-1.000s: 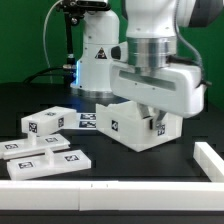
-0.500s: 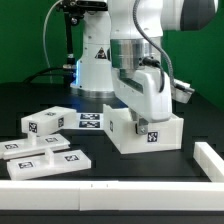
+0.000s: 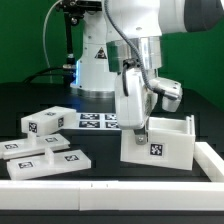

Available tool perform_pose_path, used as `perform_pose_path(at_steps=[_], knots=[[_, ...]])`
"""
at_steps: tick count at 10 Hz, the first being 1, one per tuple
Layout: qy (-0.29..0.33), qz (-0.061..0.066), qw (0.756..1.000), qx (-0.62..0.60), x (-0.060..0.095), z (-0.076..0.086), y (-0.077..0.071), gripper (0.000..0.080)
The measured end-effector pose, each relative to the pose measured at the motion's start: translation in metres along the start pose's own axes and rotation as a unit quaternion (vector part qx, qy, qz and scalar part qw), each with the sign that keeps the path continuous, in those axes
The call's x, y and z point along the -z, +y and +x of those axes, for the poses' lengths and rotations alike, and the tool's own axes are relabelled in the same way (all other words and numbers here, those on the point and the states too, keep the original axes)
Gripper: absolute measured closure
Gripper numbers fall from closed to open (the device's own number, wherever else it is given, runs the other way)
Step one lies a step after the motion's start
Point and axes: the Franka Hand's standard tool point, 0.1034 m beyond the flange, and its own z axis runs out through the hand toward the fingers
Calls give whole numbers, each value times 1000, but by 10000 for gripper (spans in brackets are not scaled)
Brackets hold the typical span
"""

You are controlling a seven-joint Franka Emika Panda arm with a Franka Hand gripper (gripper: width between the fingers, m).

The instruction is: Assemble cabinet

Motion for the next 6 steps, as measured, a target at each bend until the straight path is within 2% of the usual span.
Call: perform_pose_path(at_steps=[3, 4, 6], knots=[[0, 0, 1000, 6, 0, -1, -1, 709], [2, -1, 999, 41, -2, -10, -15, 709], [7, 29, 995, 96, -6, -23, -52, 703]])
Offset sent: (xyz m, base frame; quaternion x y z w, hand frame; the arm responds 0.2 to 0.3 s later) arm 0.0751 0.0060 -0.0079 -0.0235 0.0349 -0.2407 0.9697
